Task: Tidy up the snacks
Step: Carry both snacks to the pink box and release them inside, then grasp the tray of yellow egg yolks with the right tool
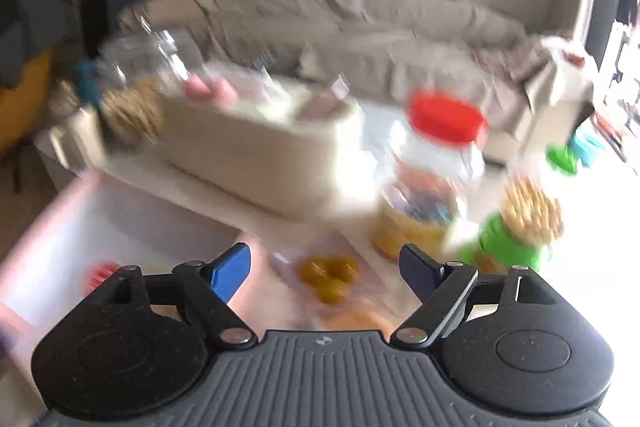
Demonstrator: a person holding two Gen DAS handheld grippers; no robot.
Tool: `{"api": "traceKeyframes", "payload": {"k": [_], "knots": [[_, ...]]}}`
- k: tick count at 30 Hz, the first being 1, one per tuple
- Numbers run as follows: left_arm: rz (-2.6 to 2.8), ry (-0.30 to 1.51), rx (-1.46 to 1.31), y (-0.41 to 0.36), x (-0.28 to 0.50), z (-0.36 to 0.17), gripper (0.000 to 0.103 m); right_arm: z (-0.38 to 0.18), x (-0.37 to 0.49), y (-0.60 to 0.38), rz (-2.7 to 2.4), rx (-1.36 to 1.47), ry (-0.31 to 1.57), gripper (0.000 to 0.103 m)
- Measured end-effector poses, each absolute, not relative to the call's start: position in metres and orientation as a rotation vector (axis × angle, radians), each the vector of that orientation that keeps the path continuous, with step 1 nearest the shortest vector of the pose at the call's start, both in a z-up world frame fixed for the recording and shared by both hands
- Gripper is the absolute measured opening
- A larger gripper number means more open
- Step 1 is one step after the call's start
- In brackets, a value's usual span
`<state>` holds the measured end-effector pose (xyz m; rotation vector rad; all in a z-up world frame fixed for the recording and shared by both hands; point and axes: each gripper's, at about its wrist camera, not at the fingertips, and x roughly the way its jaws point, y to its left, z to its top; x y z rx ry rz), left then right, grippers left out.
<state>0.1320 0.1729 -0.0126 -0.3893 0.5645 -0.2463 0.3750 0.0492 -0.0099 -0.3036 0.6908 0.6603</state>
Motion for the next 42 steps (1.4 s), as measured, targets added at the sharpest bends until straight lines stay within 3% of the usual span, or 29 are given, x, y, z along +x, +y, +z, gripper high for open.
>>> {"api": "traceKeyframes", "payload": {"k": [6, 14, 17, 20, 21, 22, 24, 36, 42], "knots": [[-0.268, 0.695, -0.365, 0.137, 0.125, -0.047, 0.02, -0.062, 0.403, 0.063, 0.657, -0.409, 0.792, 0.082], [-0.153, 0.776, -0.447, 0.14, 0.118, -0.069, 0.02, -0.077, 0.433, 0.074, 0.698, -0.373, 0.87, 0.08], [-0.133, 0.774, -0.467, 0.142, 0.117, -0.073, 0.02, -0.073, 0.431, 0.066, 0.726, -0.323, 0.89, 0.058], [-0.128, 0.784, -0.473, 0.141, 0.118, -0.075, 0.02, -0.064, 0.416, 0.048, 0.762, -0.267, 0.91, 0.046], [-0.125, 0.79, -0.474, 0.141, 0.12, -0.076, 0.02, -0.061, 0.409, 0.041, 0.768, -0.259, 0.921, 0.024], [-0.122, 0.795, -0.479, 0.14, 0.121, -0.077, 0.02, -0.061, 0.406, 0.037, 0.774, -0.253, 0.941, 0.023], [-0.126, 0.802, -0.495, 0.143, 0.116, -0.079, 0.02, -0.055, 0.39, 0.024, 0.765, -0.247, 0.946, 0.012], [-0.219, 0.789, -0.462, 0.114, 0.12, -0.077, 0.02, -0.035, 0.289, -0.04, 0.893, -0.215, 0.95, 0.012], [-0.22, 0.769, -0.447, 0.106, 0.116, -0.07, 0.02, -0.019, 0.344, -0.007, 0.732, -0.103, 0.838, 0.037]]}}
